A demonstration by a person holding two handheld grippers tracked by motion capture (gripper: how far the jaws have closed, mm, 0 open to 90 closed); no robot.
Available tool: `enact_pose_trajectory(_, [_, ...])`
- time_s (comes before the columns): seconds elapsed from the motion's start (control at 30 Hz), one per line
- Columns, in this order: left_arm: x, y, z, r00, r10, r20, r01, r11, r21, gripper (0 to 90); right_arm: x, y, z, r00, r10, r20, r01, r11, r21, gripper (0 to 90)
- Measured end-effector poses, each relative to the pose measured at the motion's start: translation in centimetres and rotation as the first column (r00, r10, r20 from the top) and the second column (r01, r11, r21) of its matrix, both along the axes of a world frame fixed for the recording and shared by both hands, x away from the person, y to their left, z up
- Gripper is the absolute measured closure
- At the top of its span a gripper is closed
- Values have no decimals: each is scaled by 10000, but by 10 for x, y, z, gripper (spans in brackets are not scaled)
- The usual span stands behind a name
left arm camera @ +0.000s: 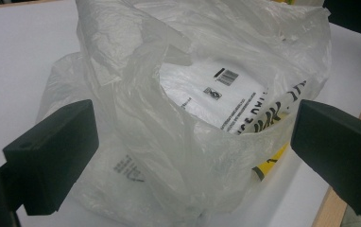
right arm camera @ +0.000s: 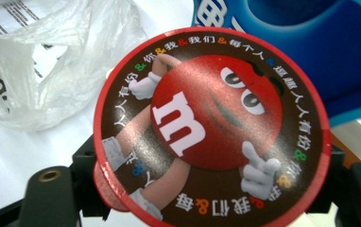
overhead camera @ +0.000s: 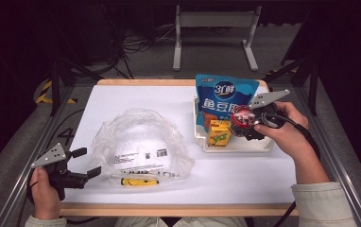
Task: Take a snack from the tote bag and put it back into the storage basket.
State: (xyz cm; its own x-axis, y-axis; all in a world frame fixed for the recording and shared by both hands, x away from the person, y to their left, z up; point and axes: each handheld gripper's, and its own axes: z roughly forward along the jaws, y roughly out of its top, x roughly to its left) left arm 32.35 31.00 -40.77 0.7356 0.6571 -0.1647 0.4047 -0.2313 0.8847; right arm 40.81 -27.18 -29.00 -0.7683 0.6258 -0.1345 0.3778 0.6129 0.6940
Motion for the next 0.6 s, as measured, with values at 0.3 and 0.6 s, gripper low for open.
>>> enact_pose_trajectory(0.3, [0, 0, 0, 10000, 9, -3, -9, 10000, 9, 22, 4, -15, -8, 9997, -232, 20, 232, 9997, -63, 253])
enact_pose_trajectory(0.6, [-3, 1, 0, 10000, 76, -31, -75, 9999, 69, 22, 10, -28, -22, 9995, -284, 117, 285, 9996, -10, 253])
